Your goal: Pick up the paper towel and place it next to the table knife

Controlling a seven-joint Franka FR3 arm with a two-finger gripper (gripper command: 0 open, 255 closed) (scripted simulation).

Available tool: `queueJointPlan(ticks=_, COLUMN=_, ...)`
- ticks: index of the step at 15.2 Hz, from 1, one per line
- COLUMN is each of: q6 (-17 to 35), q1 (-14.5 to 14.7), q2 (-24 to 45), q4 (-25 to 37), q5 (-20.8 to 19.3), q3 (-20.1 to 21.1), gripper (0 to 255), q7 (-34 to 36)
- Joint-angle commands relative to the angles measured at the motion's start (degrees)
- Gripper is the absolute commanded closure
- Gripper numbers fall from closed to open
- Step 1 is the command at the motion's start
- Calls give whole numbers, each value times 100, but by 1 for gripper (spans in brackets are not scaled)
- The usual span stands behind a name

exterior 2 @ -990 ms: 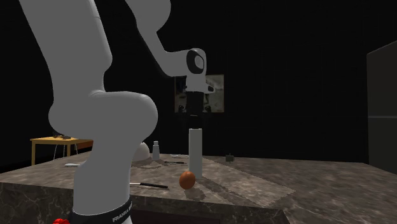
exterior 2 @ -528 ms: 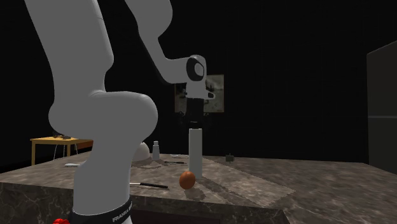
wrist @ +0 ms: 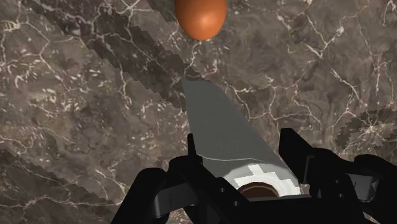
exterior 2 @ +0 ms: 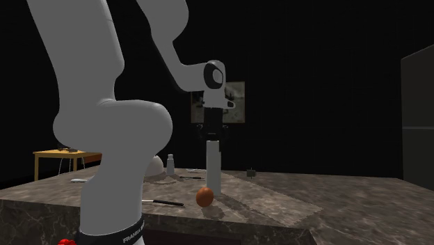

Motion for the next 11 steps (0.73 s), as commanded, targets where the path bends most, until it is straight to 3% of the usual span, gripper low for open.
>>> queueJointPlan(ticks=1, q6=-2, q1=2, q2=2, q4=-4, q5=3, q3=1, gripper=255, q7=0)
queueJointPlan(ticks=8, q6=0, q1=3, q2=3, q4=-5, q5=2, q3=0, gripper=255, q7=0)
queueJointPlan(ticks=11, q6=-262, q1=0, q2=-108, q4=147, q5=-3, q3=25, gripper=255, q7=19)
